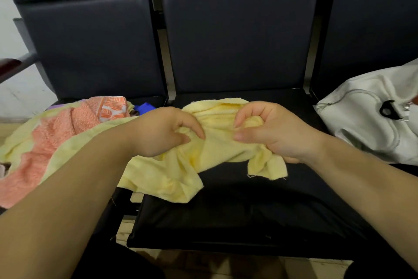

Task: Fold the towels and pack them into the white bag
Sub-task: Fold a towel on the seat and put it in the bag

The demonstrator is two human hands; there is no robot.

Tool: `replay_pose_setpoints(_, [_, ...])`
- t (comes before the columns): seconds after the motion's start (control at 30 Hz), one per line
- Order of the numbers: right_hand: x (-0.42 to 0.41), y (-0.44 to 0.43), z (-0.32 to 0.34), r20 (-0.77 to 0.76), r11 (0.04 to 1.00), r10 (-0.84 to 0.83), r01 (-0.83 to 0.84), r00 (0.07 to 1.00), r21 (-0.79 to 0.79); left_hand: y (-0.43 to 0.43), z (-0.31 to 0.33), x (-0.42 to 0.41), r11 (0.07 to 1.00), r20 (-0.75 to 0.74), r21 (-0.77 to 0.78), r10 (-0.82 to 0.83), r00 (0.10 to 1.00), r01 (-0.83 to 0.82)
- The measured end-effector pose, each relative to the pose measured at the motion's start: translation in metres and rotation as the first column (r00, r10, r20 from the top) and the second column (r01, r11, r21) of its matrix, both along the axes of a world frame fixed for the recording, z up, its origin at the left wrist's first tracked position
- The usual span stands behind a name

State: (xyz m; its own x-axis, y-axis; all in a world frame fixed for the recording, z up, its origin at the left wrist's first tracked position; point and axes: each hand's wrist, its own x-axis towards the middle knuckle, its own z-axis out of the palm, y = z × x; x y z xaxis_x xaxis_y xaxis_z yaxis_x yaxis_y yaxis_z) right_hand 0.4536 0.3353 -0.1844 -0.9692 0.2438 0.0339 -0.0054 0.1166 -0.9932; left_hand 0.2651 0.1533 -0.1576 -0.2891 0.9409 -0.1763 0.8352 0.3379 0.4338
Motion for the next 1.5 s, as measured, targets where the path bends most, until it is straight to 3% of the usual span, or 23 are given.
replay_pose_setpoints(0.1, [0.004, 0.006, 0.001, 0.237, 0.859, 0.105, -0.208, 0.966, 0.467, -0.003, 0.002, -0.005, 0.992, 0.180, 0.115, 0.039, 0.983, -0.061])
replay_pose_setpoints(0.2, [0.008, 0.009, 0.003, 0.366, 0.749, 0.107, -0.317, 0.924, 0.582, -0.003, 0.009, 0.002, 0.984, 0.343, 0.167, -0.007, 0.939, -0.054])
replay_pose_setpoints(0.3, [0.008, 0.020, 0.004, 0.260, 0.753, -0.014, -0.161, 0.966, 0.638, -0.002, 0.013, 0.013, 0.995, 0.380, 0.086, -0.077, 0.922, 0.048])
replay_pose_setpoints(0.37, [0.009, 0.030, 0.004, 0.150, 0.834, -0.082, -0.014, 0.985, 0.551, 0.000, 0.011, 0.014, 0.994, 0.292, -0.053, -0.080, 0.953, 0.099])
replay_pose_setpoints(0.43, [0.011, 0.032, 0.004, 0.061, 0.898, -0.102, 0.065, 0.993, 0.435, 0.005, 0.008, 0.013, 0.983, 0.099, -0.158, -0.076, 0.992, 0.091])
replay_pose_setpoints(0.53, [0.010, 0.026, 0.007, -0.061, 0.963, -0.125, 0.136, 0.990, 0.233, 0.018, 0.009, 0.010, 0.995, -0.059, -0.093, -0.036, 0.998, 0.030])
replay_pose_setpoints(0.67, [0.010, 0.022, 0.026, -0.148, 0.984, -0.178, 0.180, 0.973, 0.000, 0.031, 0.038, 0.006, 0.997, 0.041, 0.066, 0.023, 0.999, -0.025])
replay_pose_setpoints(0.73, [0.015, 0.020, 0.048, -0.172, 0.983, -0.186, 0.184, 0.967, -0.027, 0.035, 0.063, 0.008, 0.988, 0.078, 0.152, 0.015, 0.997, -0.027])
replay_pose_setpoints(0.83, [0.028, 0.018, 0.098, -0.184, 0.972, -0.100, 0.135, 0.978, 0.192, 0.036, 0.107, 0.016, 0.958, 0.103, 0.283, 0.017, 0.995, -0.045])
replay_pose_setpoints(0.87, [0.033, 0.019, 0.117, -0.148, 0.922, -0.081, 0.131, 0.986, 0.364, 0.034, 0.123, 0.019, 0.946, 0.113, 0.320, 0.019, 0.993, -0.054])
replay_pose_setpoints(0.93, [0.041, 0.021, 0.150, -0.048, 0.697, -0.093, 0.099, 0.995, 0.710, 0.028, 0.155, 0.026, 0.929, 0.105, 0.366, 0.014, 0.994, -0.052])
replay_pose_setpoints(1.0, [0.050, 0.021, 0.179, -0.010, 0.556, -0.138, 0.086, 0.990, 0.827, 0.019, 0.186, 0.035, 0.936, 0.015, 0.351, -0.013, 1.000, 0.007])
replay_pose_setpoints(1.07, [0.059, 0.022, 0.205, -0.080, 0.527, -0.178, 0.163, 0.981, 0.834, 0.009, 0.213, 0.046, 0.955, -0.069, 0.290, -0.038, 0.997, 0.057])
replay_pose_setpoints(1.2, [0.077, 0.016, 0.244, -0.165, 0.578, -0.181, 0.241, 0.969, 0.780, -0.008, 0.250, 0.066, 0.988, -0.128, 0.106, -0.098, 0.987, 0.112])
replay_pose_setpoints(1.3, [0.084, 0.007, 0.256, -0.173, 0.629, -0.163, 0.237, 0.971, 0.740, -0.013, 0.263, 0.075, 0.994, -0.307, 0.010, -0.098, 0.947, 0.106])
replay_pose_setpoints(1.37, [0.088, 0.001, 0.258, -0.216, 0.698, -0.173, 0.274, 0.961, 0.661, -0.016, 0.268, 0.076, 0.993, -0.371, 0.064, -0.070, 0.926, 0.101])
replay_pose_setpoints(1.5, [0.095, -0.007, 0.258, -0.251, 0.866, -0.175, 0.270, 0.952, 0.422, -0.023, 0.267, 0.070, 0.961, -0.318, 0.264, 0.008, 0.948, 0.080])
